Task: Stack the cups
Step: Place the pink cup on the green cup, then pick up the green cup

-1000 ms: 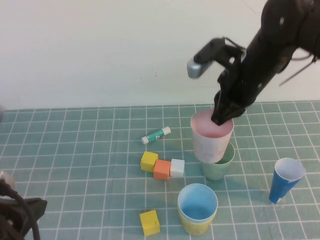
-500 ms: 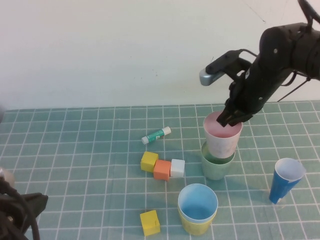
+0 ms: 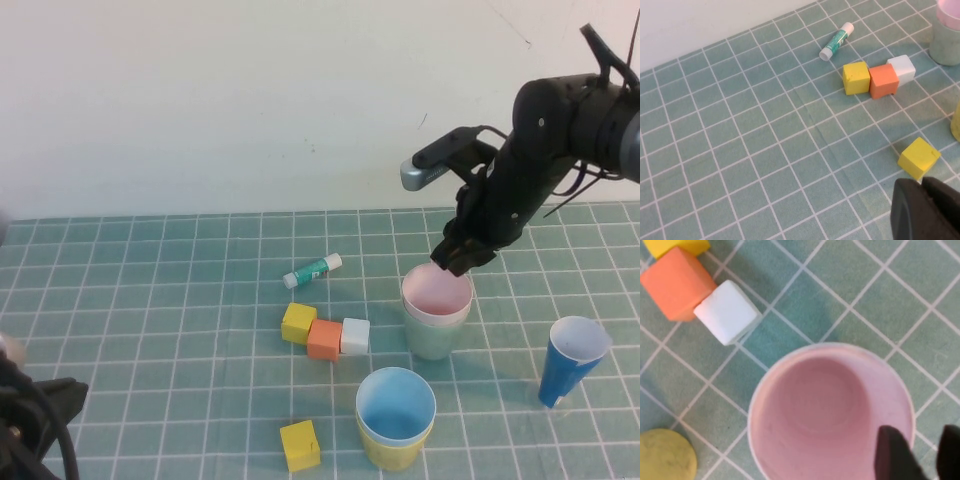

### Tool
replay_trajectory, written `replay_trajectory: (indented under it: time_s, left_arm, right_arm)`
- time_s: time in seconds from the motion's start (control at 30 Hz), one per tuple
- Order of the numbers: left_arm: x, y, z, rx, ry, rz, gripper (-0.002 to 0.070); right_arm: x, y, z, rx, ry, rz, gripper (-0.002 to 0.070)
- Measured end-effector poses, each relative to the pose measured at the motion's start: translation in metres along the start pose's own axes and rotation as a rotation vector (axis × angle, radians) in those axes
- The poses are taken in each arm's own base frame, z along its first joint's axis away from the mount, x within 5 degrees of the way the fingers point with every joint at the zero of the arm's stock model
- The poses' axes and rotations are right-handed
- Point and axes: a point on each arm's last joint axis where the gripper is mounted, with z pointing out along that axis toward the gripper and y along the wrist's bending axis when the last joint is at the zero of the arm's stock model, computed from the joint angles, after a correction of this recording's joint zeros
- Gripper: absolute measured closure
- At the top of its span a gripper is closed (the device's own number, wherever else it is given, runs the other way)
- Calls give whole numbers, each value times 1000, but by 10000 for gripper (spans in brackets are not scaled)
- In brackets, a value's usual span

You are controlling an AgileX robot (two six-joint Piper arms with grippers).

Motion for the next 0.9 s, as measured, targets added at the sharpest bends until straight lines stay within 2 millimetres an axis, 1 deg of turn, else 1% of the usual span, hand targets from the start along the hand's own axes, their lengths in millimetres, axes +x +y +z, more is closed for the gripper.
replay_trajectory:
  time_s: [0.07,0.13,0.27,0.33,0.4,0.63,0.7,0.73,0.8,0.83,0.9]
  left_arm:
    - [0,0,0,-1,-1,-3,676]
    - [0,0,0,-1,-1,-5,676]
    - [0,0,0,-1,-2,-10,676]
    - [0,0,0,-1,-2,-13,676]
    - [0,0,0,-1,-2,-12,676]
    - [0,0,0,0,-4,-22,676]
    - [0,0,0,0,-4,-30,676]
    - [0,0,0,0,-4,-33,676]
    - [0,0,0,0,-4,-40,676]
    - [0,0,0,3,-3,-45,676]
    - [0,-1,0,7,1,-52,676]
  right_arm:
    - [0,0,1,-3,-2,2,442]
    - [0,0,1,-5,-4,5,416]
    - [0,0,3,-6,-2,5,402]
    - [1,0,9,-11,12,7,400]
    - [3,-1,19,-17,32,10,397]
    - [15,-2,70,-57,134,27,399]
    - [17,-2,77,-66,150,26,432]
    - [18,-2,80,-70,154,24,468]
    - [18,-1,81,-74,154,25,568]
    - [17,-1,79,-72,150,22,598]
    - [15,-1,68,-67,132,17,601]
